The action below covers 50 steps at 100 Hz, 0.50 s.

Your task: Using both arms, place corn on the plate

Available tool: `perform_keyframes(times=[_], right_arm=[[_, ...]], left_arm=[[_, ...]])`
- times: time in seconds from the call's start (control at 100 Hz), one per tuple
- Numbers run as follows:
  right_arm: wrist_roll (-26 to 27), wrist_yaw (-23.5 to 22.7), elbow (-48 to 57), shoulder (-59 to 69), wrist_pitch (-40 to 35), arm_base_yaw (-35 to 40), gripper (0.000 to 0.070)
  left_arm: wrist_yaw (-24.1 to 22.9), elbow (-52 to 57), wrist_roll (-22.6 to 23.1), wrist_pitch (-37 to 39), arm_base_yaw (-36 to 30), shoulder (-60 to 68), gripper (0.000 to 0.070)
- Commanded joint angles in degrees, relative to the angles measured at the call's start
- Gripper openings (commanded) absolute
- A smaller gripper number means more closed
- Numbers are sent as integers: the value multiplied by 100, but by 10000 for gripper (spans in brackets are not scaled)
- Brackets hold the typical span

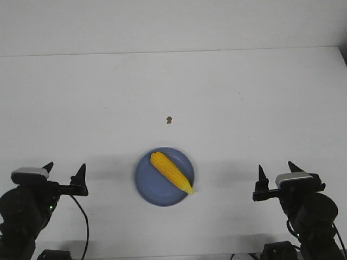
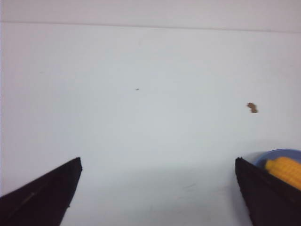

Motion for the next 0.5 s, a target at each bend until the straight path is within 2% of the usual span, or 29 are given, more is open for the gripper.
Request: perform_keyframes(times=[0.0,0.07,0.19,0.42,0.49], right_arm=[[151,17,-133,-247,66,0,588],[175,31,-293,-479,160,0,588],[186,59,-295,-752,195,0,588],[208,208,-295,-804,256,0,580],[205,208,-295,-804,275,0,529]], left_arm=[[-133,-273,-122,35,2,-424,665],[-247,-573,-321,42,0,-876,666],[-444,-634,-323,94,2,-1458,666],[-610,-634,-341,-28,2,-1670,665],[-610,-634,-337,28,2,-1668,664]])
